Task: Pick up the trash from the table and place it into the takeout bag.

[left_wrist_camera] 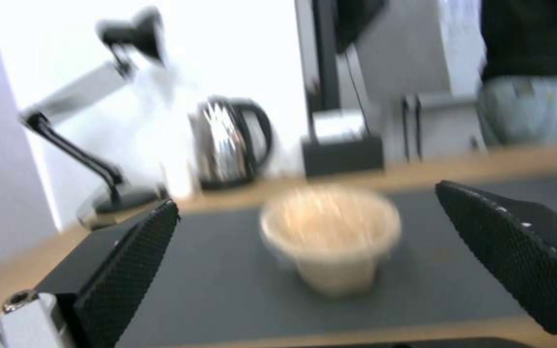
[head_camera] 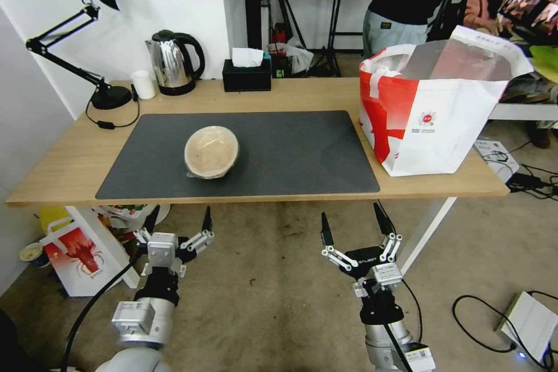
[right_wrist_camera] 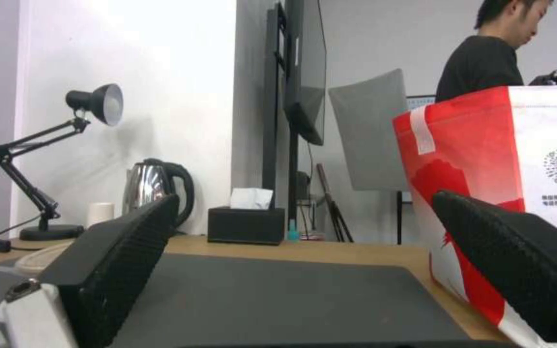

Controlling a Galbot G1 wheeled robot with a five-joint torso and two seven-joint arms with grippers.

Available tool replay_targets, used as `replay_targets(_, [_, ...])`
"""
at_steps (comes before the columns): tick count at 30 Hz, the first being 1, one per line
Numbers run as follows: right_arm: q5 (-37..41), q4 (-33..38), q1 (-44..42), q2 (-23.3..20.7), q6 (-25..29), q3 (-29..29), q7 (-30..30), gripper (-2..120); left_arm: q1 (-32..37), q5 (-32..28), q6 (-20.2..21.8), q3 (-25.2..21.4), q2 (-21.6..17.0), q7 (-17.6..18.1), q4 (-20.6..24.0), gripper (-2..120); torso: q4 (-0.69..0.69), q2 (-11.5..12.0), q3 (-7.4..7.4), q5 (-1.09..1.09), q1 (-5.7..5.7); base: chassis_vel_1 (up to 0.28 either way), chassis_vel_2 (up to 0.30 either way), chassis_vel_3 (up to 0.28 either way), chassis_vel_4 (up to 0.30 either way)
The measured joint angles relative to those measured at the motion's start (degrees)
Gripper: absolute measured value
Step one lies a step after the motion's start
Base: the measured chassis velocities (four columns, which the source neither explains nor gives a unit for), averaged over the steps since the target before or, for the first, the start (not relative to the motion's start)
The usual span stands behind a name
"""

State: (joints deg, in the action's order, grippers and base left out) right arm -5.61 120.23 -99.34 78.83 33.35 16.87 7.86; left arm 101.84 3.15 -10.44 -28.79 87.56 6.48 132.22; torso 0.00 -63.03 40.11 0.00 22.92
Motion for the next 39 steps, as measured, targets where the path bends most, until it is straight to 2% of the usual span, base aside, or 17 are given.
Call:
replay_targets(1, [0.0,0.0,0.0,0.0,0.0,0.0,0.0,100,-0.25,0.63,-1.99,0.53,0.31,1.31,0.11,100,0.0,0.0,0.0,0.0,0.0,0.0,0.0,0.0,0.0])
replay_targets(2, [0.0,0.0,0.0,0.0,0.0,0.0,0.0,100,-0.25,0.63,-1.99,0.53,0.31,1.31,0.11,100,0.0,0.0,0.0,0.0,0.0,0.0,0.0,0.0,0.0])
replay_targets(6, [0.0,0.0,0.0,0.0,0.0,0.0,0.0,100,-1.23,3.06,-9.9,2.62,1.56,6.26,0.51,100,0.0,0.0,0.0,0.0,0.0,0.0,0.0,0.0,0.0])
replay_targets(7, [0.0,0.0,0.0,0.0,0.0,0.0,0.0,100,-1.23,3.06,-9.9,2.62,1.56,6.26,0.51,100,0.0,0.0,0.0,0.0,0.0,0.0,0.0,0.0,0.0])
replay_targets(11, [0.0,0.0,0.0,0.0,0.0,0.0,0.0,100,-2.14,5.37,-17.34,4.59,2.74,10.94,0.9,100,0.0,0.0,0.0,0.0,0.0,0.0,0.0,0.0,0.0])
replay_targets(12, [0.0,0.0,0.0,0.0,0.0,0.0,0.0,100,-2.14,5.37,-17.34,4.59,2.74,10.94,0.9,100,0.0,0.0,0.0,0.0,0.0,0.0,0.0,0.0,0.0])
replay_targets(16, [0.01,0.0,0.0,0.0,0.0,0.01,0.0,100,-2.99,7.52,-24.3,6.47,3.84,15.32,1.28,100,0.0,0.0,0.0,0.0,0.0,0.0,0.0,0.0,0.0])
replay_targets(19, [0.01,0.0,0.0,0.0,0.0,0.0,0.0,100,-3.06,7.72,-24.93,6.63,3.93,15.74,1.29,100,0.0,0.0,0.0,0.0,0.0,0.0,0.0,0.0,0.0])
replay_targets(27, [0.01,0.0,0.0,0.0,0.0,0.0,0.01,100,-3.05,7.03,-24.57,6.67,3.54,16.46,1.84,100,0.0,0.0,0.0,-0.03,0.0,0.0,0.0,0.0,0.0])
replay_targets(29, [0.01,0.0,0.0,0.0,0.0,0.0,0.0,100,-2.81,4.08,-21.53,6.29,1.97,17.16,3.32,100,0.0,0.0,0.0,0.0,0.0,0.0,0.0,0.0,0.0])
replay_targets(30, [0.01,0.0,0.0,0.0,0.0,0.0,0.0,100,-2.81,4.08,-21.53,6.29,1.97,17.16,3.32,100,0.0,0.0,0.0,0.0,0.0,0.0,0.0,0.0,0.0])
replay_targets(33, [0.01,0.0,0.0,0.0,0.0,0.0,0.0,100,-2.3,-1.36,-15.67,5.44,-0.94,18.37,5.91,100,0.01,0.0,0.0,-0.01,0.0,0.0,0.0,0.0,0.0])
replay_targets(34, [0.01,0.0,0.0,0.0,0.0,0.0,0.0,100,-2.3,-1.36,-15.67,5.44,-0.94,18.37,5.91,100,0.01,0.0,0.0,-0.01,0.0,0.0,0.0,0.0,0.0])
replay_targets(37, [0.01,0.0,0.0,0.0,0.0,0.0,0.0,100,-1.75,-7.48,-9.08,4.51,-4.17,19.66,8.83,100,0.0,0.0,0.0,-0.01,0.0,0.0,0.0,0.0,0.0])
replay_targets(38, [0.01,0.0,0.0,0.0,0.0,0.0,0.0,100,-1.75,-7.48,-9.08,4.51,-4.17,19.66,8.83,100,0.0,0.0,0.0,-0.01,0.0,0.0,0.0,0.0,0.0])
replay_targets(39, [0.01,0.0,0.0,-0.01,0.0,0.02,0.01,100,-1.53,-9.85,-6.56,4.13,-5.7,20.23,10.02,100,0.0,0.0,0.0,0.01,0.0,0.0,0.0,0.0,0.0])
